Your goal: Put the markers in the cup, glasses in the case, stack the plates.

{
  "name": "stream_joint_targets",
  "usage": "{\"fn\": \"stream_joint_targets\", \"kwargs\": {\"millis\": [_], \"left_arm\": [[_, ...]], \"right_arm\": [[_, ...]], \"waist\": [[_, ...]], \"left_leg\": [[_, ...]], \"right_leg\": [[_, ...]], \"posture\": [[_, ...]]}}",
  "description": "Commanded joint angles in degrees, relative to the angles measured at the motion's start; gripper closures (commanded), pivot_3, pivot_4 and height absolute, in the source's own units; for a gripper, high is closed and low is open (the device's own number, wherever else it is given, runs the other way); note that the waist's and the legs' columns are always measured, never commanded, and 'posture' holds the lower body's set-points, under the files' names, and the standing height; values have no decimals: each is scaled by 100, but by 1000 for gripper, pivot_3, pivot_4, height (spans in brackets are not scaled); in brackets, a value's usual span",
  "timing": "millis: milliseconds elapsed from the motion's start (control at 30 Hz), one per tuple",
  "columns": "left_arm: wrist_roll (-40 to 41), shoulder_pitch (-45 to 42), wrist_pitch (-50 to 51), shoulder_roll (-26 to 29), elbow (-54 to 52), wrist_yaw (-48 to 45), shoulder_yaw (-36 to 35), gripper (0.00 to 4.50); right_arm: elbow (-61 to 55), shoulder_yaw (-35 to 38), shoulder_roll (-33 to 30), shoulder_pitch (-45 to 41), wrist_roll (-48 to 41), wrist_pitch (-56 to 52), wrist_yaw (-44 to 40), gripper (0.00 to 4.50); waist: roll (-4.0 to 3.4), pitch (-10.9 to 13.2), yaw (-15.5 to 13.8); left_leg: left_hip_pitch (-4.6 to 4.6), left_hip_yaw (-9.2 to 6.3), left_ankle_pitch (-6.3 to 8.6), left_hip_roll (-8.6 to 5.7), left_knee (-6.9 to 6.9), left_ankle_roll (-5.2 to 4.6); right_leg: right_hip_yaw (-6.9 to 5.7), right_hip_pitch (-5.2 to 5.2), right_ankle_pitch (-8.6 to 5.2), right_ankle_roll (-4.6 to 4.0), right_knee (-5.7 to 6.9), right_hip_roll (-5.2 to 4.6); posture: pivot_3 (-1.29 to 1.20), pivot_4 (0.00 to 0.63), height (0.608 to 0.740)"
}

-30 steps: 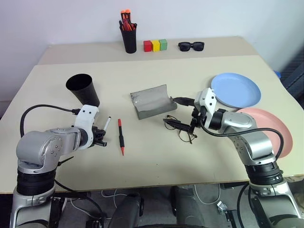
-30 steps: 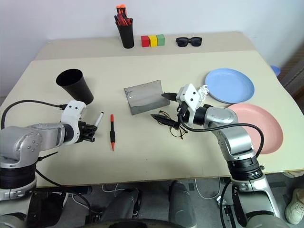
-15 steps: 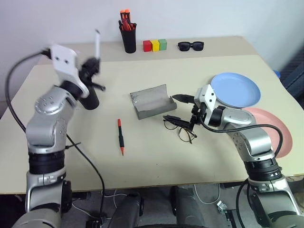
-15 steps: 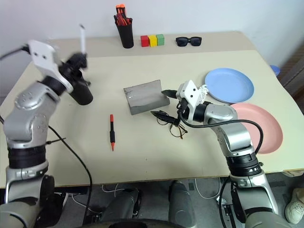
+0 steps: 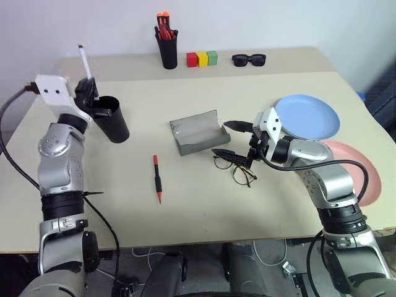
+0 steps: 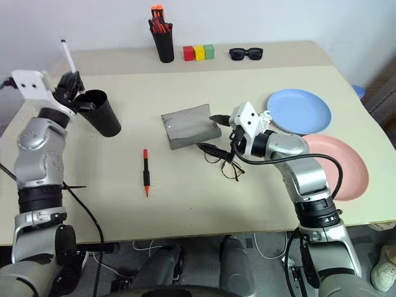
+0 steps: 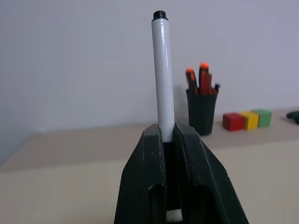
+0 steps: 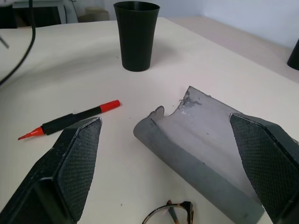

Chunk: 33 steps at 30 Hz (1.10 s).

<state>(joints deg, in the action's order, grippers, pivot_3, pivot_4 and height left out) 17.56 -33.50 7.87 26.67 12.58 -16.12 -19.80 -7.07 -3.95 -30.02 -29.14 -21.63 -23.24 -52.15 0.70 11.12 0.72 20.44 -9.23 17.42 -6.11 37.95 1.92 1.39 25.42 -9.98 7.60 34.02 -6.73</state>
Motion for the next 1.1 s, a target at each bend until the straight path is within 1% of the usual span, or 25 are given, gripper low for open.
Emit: {"fn": "stream_joint_targets", "kwargs": {"millis": [33, 200, 233, 267, 467, 500, 567, 633, 767, 833, 900, 967, 1033, 1100], "left_arm": [[-9, 58, -196, -7, -103, 95, -114, 4434], [53, 118, -246, -45, -81, 3, -88, 4434], [51, 121, -244, -43, -89, -22, -70, 3677], [89, 109, -221, -55, -122, -39, -78, 3377], [176, 87, -102, -32, -342, -119, -50, 379], [162, 99, -46, -4, -423, -130, -23, 65], [267, 154, 382, 51, -794, -185, 66, 65], [470, 292, 1158, 193, -1500, -332, 280, 65], [870, 460, 3231, 622, -3030, -93, 617, 65], [1211, 459, 4635, 695, -3731, 258, 658, 65], [1120, 422, 5733, 798, -4276, 665, 885, 65], [1152, 309, 6734, 497, -4512, 977, 878, 65], [1093, 130, 7494, -35, -4501, 1278, 660, 65], [926, 30, 8236, -398, -4467, 1520, 599, 65]], "right_arm": [[-196, 122, -9, -113, -90, 85, -17, 0], [-135, 111, 3, -107, -61, 156, -41, 0], [-131, 107, 5, -107, -55, 169, -43, 0], [-135, 106, 9, -103, -55, 175, -40, 0], [-78, 88, 21, -76, -30, 273, -66, 0], [-72, 86, 23, -82, -30, 279, -69, 0], [-58, 81, 21, -105, -29, 285, -74, 0], [-46, 89, 11, -121, -39, 283, -85, 0], [-15, 105, 6, -109, -54, 293, -109, 0], [46, 104, 17, -112, -41, 329, -130, 0], [105, 112, 19, -123, -45, 358, -157, 0], [173, 116, 14, -149, -53, 382, -191, 0], [219, 113, 26, -170, -67, 379, -214, 0], [201, 98, 28, -154, -66, 377, -233, 0]], "waist": [[0, 0, -4], [0, 0, -11], [0, 0, -10], [0, 0, -10], [0, 0, -4], [0, 0, -5], [0, 0, -7], [0, 0, -3], [0, 0, 6], [0, 0, 16], [0, 0, 17], [0, 0, 13], [0, 0, 8], [3, 1, 1]], "left_leg": [[0, 0, 0, 0, 0, 0], [0, 1, 0, 0, 0, 0], [0, 1, 0, 0, 0, 0], [0, 1, 0, 0, 0, 0], [0, 1, 0, 0, 0, 0], [-1, 1, 0, 0, 0, 0], [1, 0, 0, 0, 0, 0], [1, 0, 0, 0, 0, -1], [0, -1, 3, 2, 0, -5], [0, -2, 3, 2, 0, -5], [-4, -2, 4, 2, -1, -6], [-6, -1, 3, 0, -1, -6], [-7, -3, 2, 0, 0, -5], [-5, -5, 1, -1, 1, -2]], "right_leg": [[0, 0, 0, 0, 0, 0], [0, 0, 0, 0, 0, 0], [0, 0, 0, 0, 0, 0], [0, 0, 0, 0, 0, 0], [0, 0, 0, 0, 0, 0], [0, 0, 0, 0, 0, 0], [0, 0, 0, 0, 0, 0], [0, 0, 0, 0, 0, 0], [0, 0, 0, 1, 3, 0], [0, 0, -1, 1, 5, 1], [1, -1, -1, 1, 7, 1], [1, -2, -1, 1, 10, 2], [1, -3, -1, 1, 10, 4], [0, -4, -1, 1, 10, 5]], "posture": [[0, 150, 740], [0, 150, 740], [0, 150, 740], [0, 150, 740], [0, 150, 740], [0, 150, 740], [0, 150, 740], [0, 150, 740], [0, 150, 740], [0, 150, 740], [0, 150, 740], [0, 150, 740], [0, 150, 740], [0, 150, 740]]}}
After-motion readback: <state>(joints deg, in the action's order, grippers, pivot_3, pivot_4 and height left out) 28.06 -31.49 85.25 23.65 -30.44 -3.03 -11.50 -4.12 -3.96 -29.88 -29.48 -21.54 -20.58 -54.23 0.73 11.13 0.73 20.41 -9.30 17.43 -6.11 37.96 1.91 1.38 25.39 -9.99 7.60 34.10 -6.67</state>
